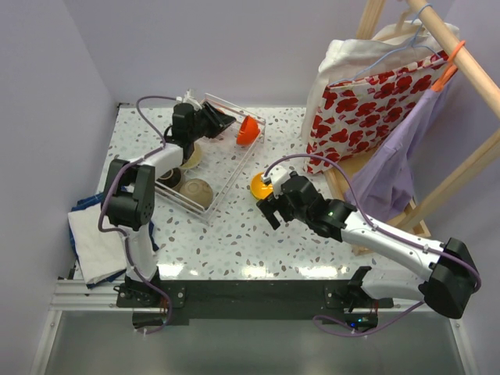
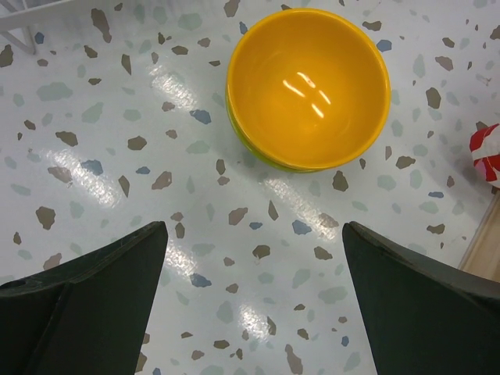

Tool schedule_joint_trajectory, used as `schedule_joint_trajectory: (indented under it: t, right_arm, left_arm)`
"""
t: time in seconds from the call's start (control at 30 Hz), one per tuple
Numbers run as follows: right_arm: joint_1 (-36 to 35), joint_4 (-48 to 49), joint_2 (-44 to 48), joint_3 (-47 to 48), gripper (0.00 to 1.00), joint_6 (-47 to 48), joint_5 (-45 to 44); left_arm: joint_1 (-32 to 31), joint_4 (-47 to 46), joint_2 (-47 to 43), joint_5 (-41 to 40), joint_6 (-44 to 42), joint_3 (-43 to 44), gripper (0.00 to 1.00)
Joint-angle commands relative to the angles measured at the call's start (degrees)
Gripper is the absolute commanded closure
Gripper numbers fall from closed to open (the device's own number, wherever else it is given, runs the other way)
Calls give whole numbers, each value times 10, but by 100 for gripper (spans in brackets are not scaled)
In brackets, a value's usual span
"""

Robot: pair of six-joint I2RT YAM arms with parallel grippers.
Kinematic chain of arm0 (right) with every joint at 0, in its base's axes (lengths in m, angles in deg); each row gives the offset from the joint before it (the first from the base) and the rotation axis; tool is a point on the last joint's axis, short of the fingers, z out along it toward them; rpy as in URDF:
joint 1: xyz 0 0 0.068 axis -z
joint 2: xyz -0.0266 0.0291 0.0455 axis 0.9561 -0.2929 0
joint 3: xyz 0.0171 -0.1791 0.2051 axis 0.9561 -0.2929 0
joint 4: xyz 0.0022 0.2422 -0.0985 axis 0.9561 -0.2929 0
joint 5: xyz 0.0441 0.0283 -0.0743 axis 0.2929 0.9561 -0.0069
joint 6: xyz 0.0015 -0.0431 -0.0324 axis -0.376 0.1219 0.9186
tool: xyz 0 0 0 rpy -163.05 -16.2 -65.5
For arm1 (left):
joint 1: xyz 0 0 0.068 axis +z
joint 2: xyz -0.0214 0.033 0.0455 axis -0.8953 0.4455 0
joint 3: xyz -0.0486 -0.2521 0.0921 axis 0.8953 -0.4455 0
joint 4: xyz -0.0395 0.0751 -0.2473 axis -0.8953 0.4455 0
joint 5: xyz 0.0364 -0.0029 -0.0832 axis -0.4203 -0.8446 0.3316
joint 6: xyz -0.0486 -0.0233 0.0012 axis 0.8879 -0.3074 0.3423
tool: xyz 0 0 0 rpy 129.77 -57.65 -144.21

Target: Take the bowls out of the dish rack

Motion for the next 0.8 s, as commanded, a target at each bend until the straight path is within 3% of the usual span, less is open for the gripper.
schedule_joint_trajectory:
  t: [0.0, 0.1, 0.2, 0.4, 0.77]
  right_arm:
    - [0, 19, 13, 12, 1, -9, 1]
    - [0, 18, 9, 15, 1, -9, 3]
    - [0, 16, 7, 17, 1, -9, 2]
    - [0, 13, 7, 16, 1, -10, 2]
    - [0, 13, -3, 12, 1, -11, 6]
  left_arm:
    - [-3, 40, -33, -16, -93, 25, 60]
    - [-3, 42, -22, 6, -99, 27, 60]
    - [-3, 39, -12, 25, -102, 28, 52]
    - [-3, 84, 5, -1, -147, 58, 44]
    - [-24, 248, 9, -189, -309, 140, 41]
